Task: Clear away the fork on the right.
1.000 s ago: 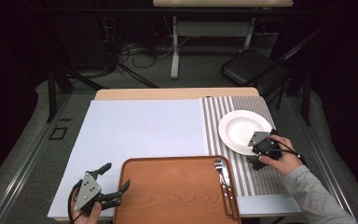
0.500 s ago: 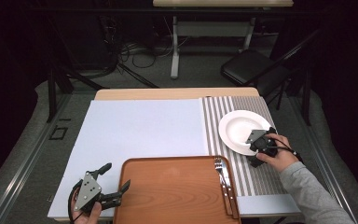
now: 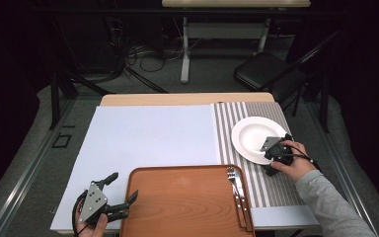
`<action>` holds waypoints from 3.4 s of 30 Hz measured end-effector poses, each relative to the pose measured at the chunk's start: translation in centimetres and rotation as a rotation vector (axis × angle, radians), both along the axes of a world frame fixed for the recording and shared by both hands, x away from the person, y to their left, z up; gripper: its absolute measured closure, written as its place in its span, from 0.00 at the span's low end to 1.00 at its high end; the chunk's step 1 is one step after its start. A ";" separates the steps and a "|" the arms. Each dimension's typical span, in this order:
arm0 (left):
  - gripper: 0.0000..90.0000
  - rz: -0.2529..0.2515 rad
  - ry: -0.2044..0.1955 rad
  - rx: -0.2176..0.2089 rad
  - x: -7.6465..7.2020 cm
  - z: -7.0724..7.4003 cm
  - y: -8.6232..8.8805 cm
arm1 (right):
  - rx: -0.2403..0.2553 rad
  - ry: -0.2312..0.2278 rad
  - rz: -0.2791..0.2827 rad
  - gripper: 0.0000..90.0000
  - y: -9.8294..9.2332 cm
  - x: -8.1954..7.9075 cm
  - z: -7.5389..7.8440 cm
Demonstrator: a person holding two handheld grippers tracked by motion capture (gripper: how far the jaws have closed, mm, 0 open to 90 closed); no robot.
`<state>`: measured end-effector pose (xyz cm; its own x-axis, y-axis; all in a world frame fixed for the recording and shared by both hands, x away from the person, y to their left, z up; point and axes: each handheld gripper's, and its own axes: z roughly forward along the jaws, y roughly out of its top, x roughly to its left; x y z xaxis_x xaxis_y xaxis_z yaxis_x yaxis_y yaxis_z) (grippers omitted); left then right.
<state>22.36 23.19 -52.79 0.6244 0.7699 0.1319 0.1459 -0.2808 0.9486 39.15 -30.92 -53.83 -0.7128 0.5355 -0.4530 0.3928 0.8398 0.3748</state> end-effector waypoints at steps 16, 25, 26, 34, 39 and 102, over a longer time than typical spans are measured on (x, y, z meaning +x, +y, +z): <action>0.17 -0.002 0.001 0.001 0.0 0.0 0.0 | -0.005 -0.049 0.036 0.00 -0.2 -0.6 -0.2; 0.17 -0.003 0.002 0.001 0.0 0.0 -0.1 | -0.054 -0.126 0.068 0.00 0.1 -0.8 -0.3; 0.17 -0.002 0.001 0.001 0.0 0.0 -0.1 | -0.062 -0.132 0.078 0.00 0.1 -0.7 -0.3; 0.17 -0.002 0.002 0.001 0.0 0.0 -0.1 | -0.092 -0.190 0.092 0.00 0.5 -1.0 -0.6; 0.17 -0.003 0.002 0.001 0.1 0.0 0.0 | -0.090 -0.202 0.097 0.00 0.5 -1.0 -0.7; 0.17 0.003 0.002 -0.002 0.1 -0.1 0.0 | -0.098 -0.207 0.100 0.19 0.6 -0.7 0.8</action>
